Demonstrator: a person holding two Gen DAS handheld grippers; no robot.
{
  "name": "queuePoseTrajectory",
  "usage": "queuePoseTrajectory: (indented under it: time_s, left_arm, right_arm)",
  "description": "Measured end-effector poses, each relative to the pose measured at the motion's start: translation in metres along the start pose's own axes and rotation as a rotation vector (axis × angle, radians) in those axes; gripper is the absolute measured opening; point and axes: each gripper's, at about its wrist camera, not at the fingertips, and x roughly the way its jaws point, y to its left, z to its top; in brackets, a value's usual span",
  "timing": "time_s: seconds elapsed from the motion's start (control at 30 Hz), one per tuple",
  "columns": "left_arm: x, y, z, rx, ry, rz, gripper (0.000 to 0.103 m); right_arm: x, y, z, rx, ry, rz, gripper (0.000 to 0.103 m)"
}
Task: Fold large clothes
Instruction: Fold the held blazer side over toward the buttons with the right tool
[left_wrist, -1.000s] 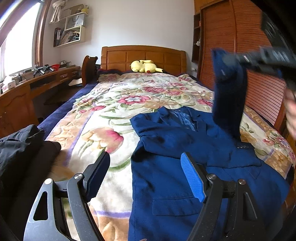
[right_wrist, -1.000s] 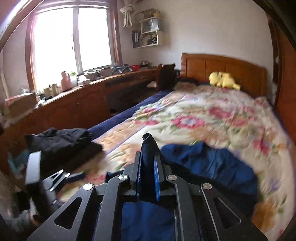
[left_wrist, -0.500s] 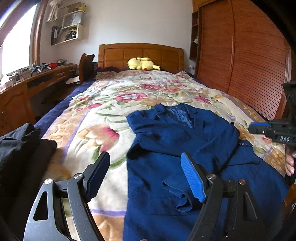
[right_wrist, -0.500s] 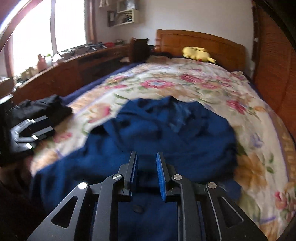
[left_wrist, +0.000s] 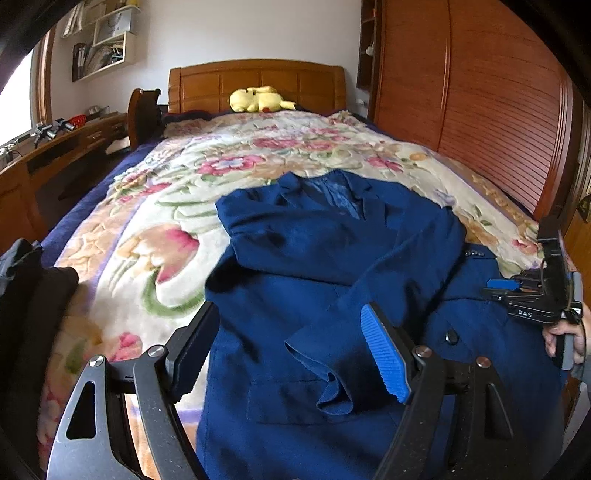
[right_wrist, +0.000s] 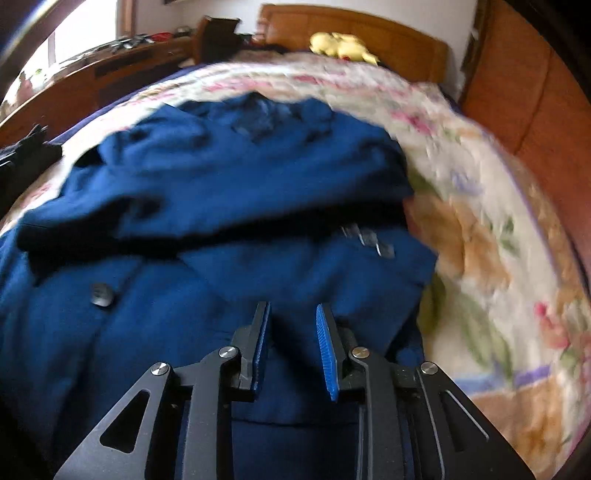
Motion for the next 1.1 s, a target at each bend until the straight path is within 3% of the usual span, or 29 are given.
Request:
queuePoseTrajectory:
  time_s: [0.07, 0.17, 0.37, 0.63, 0.97, 1.07, 1.1]
  left_arm:
    - [0.005, -0.002, -0.002, 0.004, 0.018, -0.006, 0.080]
    - [0.016, -0.004, -0.004, 0.014, 0.047, -0.006, 0.080]
    - [0.039, -0.003, -0.006, -0.025, 0.107, -0.039, 0.080]
    - [0.071, -0.002, -0.010, -0.053, 0.198, -0.012, 0.079]
    - [0.078, -0.005, -0.023, -0.041, 0.278, -0.028, 0.076]
    - [0.078, -0.005, -0.024, -0.042, 0.285, -0.050, 0.067]
    - [0.078, -0.006, -0.024, -0.040, 0.284, -0.061, 0.058]
  right_arm:
    - [0.010, -0.011, -0.007, 0.059, -0.023, 0.067, 0.029]
    - [0.013, -0.010, -0.007, 0.086, -0.056, 0.096, 0.030]
    - [0.022, 0.001, -0.008, 0.066, -0.081, 0.064, 0.030]
    - [0.021, -0.001, -0.017, 0.064, -0.098, 0.062, 0.030]
    - [0.017, -0.004, -0.019, 0.068, -0.107, 0.069, 0.030]
    - [0.017, -0.004, -0.019, 0.069, -0.108, 0.069, 0.030]
    - [0.017, -0.004, -0.020, 0.069, -0.108, 0.069, 0.030]
